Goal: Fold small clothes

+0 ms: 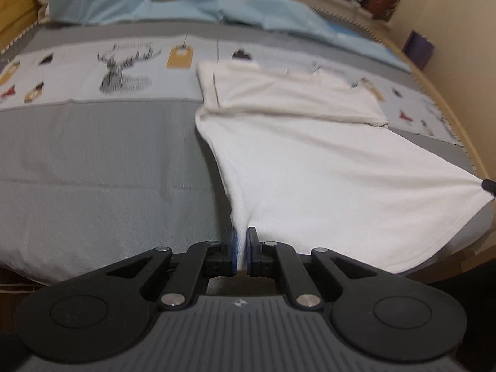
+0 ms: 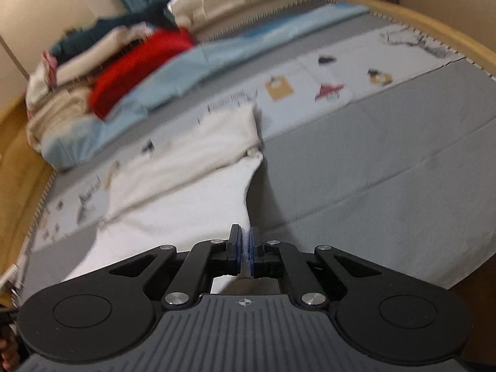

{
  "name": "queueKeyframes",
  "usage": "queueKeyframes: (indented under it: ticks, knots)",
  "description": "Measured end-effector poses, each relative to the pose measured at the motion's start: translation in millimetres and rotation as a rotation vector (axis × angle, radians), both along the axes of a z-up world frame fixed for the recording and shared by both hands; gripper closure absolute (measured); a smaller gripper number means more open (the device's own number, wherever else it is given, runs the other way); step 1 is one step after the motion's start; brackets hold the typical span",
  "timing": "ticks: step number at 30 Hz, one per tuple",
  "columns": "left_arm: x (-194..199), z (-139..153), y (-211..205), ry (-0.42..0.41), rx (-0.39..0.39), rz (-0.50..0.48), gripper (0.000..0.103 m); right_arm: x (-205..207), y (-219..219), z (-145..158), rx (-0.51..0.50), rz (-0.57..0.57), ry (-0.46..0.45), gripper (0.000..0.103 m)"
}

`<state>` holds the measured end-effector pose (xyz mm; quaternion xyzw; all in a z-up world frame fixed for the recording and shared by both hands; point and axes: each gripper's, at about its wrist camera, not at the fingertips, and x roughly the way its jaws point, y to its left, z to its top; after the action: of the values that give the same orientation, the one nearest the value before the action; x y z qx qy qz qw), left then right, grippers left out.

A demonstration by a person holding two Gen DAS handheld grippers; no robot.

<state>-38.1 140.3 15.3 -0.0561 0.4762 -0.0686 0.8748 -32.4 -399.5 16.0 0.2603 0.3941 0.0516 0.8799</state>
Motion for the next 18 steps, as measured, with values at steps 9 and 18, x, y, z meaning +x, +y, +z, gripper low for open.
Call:
queueKeyframes:
  ticks: [9,18]
  knots:
    - [-76,73,30,-0.089,-0.115,-0.045,0.098,-81,-33,44,0.074,-0.029,-0.037,0.1]
    - [12,46,12,-0.031,-0.097,-0.036,0.098,-18,-43,25,-0.002,-0.096,-0.011,0.103]
